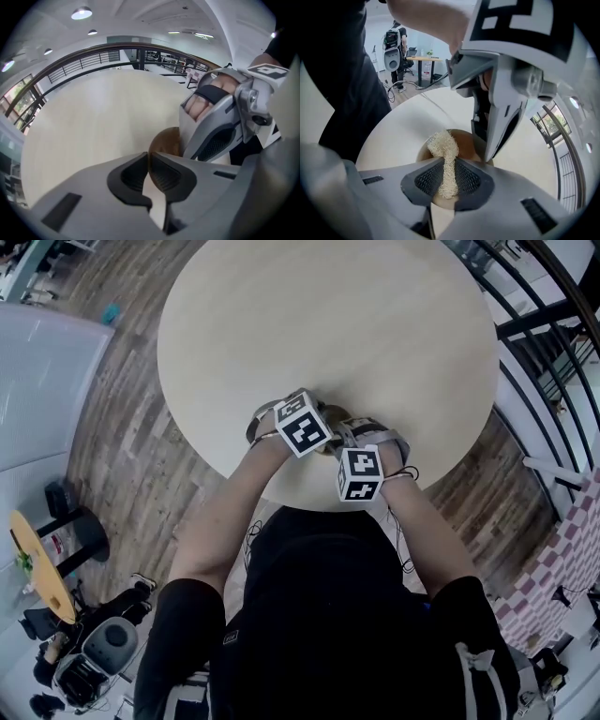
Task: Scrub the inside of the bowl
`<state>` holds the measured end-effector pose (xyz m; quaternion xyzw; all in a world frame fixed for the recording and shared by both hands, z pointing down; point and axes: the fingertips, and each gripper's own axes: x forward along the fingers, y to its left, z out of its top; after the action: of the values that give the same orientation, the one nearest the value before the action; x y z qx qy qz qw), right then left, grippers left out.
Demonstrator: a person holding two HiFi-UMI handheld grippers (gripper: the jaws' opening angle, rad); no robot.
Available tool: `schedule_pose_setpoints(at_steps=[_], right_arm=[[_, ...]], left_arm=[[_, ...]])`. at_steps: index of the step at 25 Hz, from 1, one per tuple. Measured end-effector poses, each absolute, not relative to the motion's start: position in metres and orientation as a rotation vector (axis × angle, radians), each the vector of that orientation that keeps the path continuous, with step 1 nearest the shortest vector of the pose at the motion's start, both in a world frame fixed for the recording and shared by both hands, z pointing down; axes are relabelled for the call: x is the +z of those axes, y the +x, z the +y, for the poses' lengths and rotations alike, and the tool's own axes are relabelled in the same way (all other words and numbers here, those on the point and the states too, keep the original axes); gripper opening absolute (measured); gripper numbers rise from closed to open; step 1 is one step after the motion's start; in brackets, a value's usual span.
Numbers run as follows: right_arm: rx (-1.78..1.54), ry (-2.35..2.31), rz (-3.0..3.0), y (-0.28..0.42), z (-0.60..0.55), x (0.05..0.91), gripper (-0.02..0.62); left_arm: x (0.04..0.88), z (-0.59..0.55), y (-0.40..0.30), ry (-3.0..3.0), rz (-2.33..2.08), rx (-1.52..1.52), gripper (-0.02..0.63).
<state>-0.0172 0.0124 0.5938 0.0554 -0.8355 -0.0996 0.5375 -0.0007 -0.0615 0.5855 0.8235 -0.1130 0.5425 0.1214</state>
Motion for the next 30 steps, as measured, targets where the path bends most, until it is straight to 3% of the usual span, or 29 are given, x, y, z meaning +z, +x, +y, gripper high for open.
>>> schedule_pose_setpoints(at_steps=[10, 15, 20, 30], right_arm=[[-0.108, 0.292, -1.959, -0.019, -0.011, 0.595, 0.072], [-0.262, 0.255, -1.936, -0.021, -0.008, 0.585, 0.072], [-0.432, 0.169, -1.971, -0.02, 0.004, 0.565, 0.072], [-0.345, -0.005, -1.958, -0.019, 0.03, 0.593, 0.071]], left_arm=[[0.587, -0.041, -0.03, 2.269, -0.516, 1.364, 0.029], [0.583, -0.043, -0.03, 2.204, -0.577, 1.158, 0.029], [0.593, -0.047, -0.037, 2.188, -0.666, 1.226, 0.029], [0.587, -0.039, -0.024, 2.227, -0.653, 1.231, 0.029]])
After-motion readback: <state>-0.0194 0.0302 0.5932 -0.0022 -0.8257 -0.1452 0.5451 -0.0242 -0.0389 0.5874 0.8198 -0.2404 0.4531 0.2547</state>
